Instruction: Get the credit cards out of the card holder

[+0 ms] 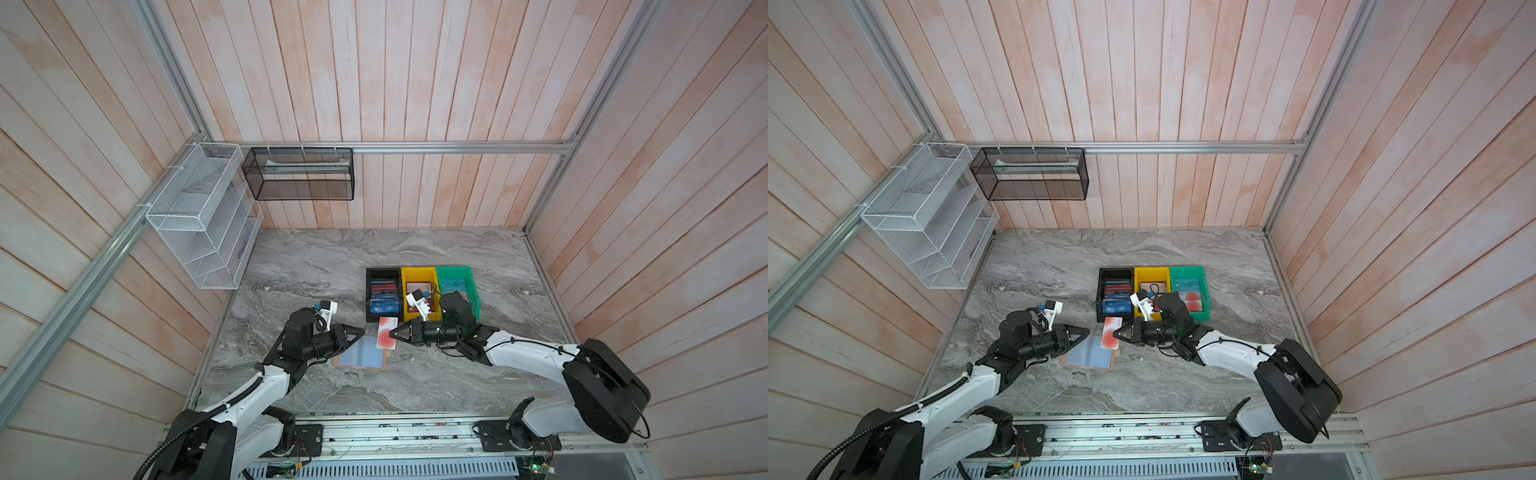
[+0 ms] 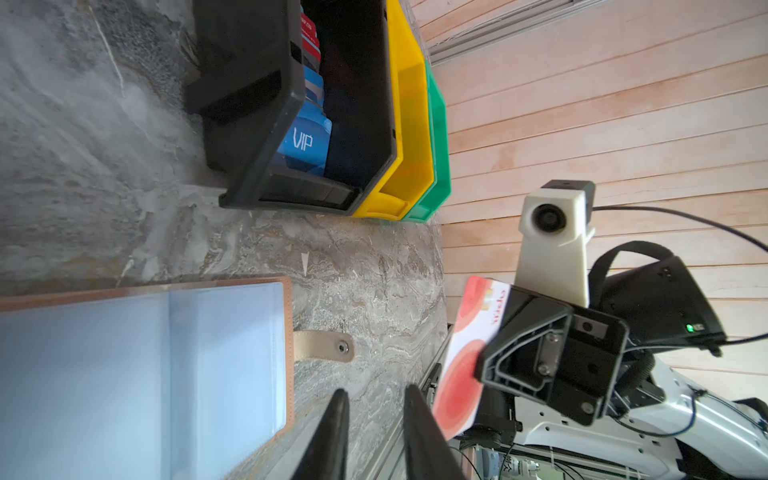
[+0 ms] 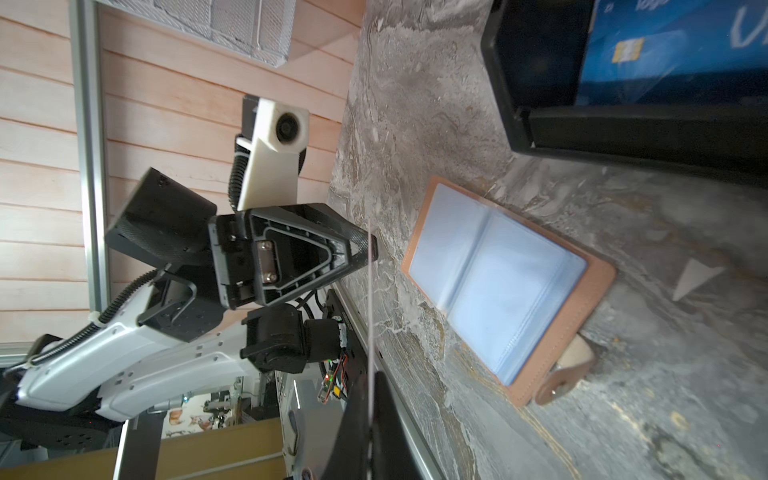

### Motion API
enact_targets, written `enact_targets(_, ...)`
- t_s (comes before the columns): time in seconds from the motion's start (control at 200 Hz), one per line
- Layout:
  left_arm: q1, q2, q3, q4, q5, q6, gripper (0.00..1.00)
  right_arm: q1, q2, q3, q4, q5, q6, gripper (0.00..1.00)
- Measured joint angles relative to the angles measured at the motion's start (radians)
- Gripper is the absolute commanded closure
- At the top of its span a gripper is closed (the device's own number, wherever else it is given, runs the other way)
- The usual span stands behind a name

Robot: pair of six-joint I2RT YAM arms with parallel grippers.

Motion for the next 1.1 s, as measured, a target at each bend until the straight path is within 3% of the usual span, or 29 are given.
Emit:
enact_targets(0.315, 0.001, 0.027, 0.001, -0.040, -0.024, 0.028, 0.74, -0.241, -0.430, -0.127, -0.126, 0.122, 0.072, 1.00)
enact_targets(0.55, 0.001, 0.046, 0.009, -0.039, -0.024, 0.039, 0.74, -0.423, -0.587, -0.140, -0.267, 0.133, 0.036, 1.00)
enact_targets(0.915, 0.001, 0.047, 0.009, -0.039, -0.024, 0.041, 0.74, -0.576, -0.618, -0.262, -0.273, 0.076, 0.074, 1.00)
enact_targets(1.1, 0.002, 0.062, 0.009, -0.040, -0.024, 0.042, 0.74, -0.666, -0.525, -0.189, -0.353, 0.019, -0.032, 1.00)
